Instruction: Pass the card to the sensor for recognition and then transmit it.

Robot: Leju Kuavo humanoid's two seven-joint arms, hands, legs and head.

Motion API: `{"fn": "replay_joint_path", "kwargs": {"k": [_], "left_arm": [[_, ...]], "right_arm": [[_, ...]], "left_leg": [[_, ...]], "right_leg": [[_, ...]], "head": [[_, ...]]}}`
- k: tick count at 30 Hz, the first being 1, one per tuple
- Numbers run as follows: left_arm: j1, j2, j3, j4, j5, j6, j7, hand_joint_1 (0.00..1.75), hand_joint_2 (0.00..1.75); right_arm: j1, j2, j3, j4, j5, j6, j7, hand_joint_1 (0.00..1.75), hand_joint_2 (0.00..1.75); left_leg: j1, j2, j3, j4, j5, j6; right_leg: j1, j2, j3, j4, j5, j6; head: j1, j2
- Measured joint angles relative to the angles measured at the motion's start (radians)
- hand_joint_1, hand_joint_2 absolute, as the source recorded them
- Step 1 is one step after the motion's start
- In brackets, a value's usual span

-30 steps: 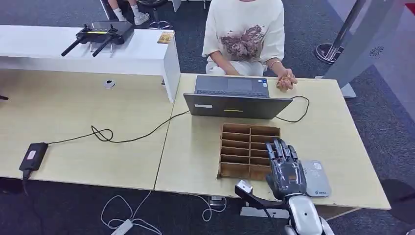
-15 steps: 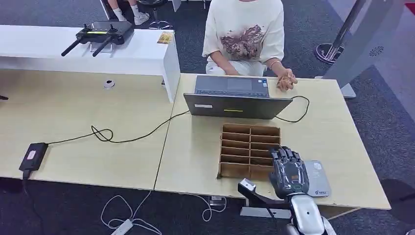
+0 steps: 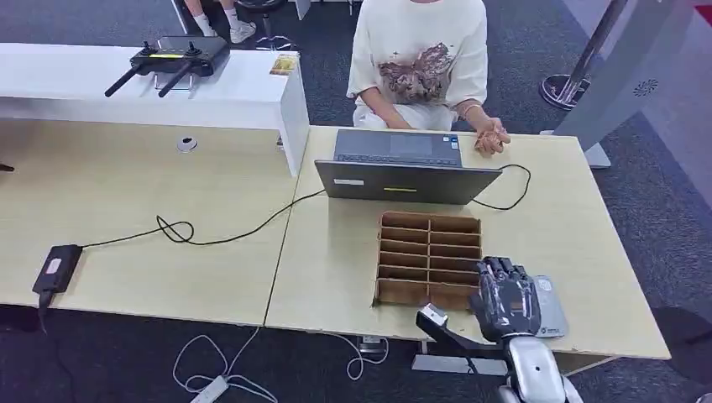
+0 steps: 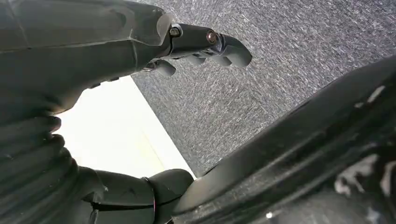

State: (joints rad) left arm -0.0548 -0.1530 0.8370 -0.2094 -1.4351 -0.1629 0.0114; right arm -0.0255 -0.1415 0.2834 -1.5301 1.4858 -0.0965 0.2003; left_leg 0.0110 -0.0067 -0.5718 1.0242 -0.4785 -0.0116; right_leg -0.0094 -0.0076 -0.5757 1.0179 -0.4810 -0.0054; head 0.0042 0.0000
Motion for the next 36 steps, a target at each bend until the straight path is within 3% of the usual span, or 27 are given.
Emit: {"fn": "replay_joint_path", "kwargs": {"k": [11,21,36], "left_arm": [[0.0,0.0,-0.006,0.0,-0.009,-0.002,-0.001,0.0,1.75],[0.0,0.0,-0.021,0.0,-0.012,-0.008,-0.001,0.0,1.75],[0.001,0.0,-0.021,0.0,-0.006,-0.022,-0.011,0.0,1.75]], "right_arm": [[0.021,0.0,-0.002,-0.021,0.005,0.005,-0.009,0.75,1.75],[0.022,0.0,0.002,-0.02,0.008,0.008,-0.015,0.82,1.75],[-0.028,0.0,0.061,0.04,-0.011,0.008,-0.042,0.8,1.75]], "left_leg": [[0.0,0.0,0.0,0.0,0.0,0.0],[0.0,0.0,0.0,0.0,0.0,0.0],[0.0,0.0,0.0,0.0,0.0,0.0]], "right_leg": [[0.0,0.0,0.0,0.0,0.0,0.0],[0.0,0.0,0.0,0.0,0.0,0.0],[0.0,0.0,0.0,0.0,0.0,0.0]], "head": [[0.0,0.0],[0.0,0.0],[0.0,0.0]]}}
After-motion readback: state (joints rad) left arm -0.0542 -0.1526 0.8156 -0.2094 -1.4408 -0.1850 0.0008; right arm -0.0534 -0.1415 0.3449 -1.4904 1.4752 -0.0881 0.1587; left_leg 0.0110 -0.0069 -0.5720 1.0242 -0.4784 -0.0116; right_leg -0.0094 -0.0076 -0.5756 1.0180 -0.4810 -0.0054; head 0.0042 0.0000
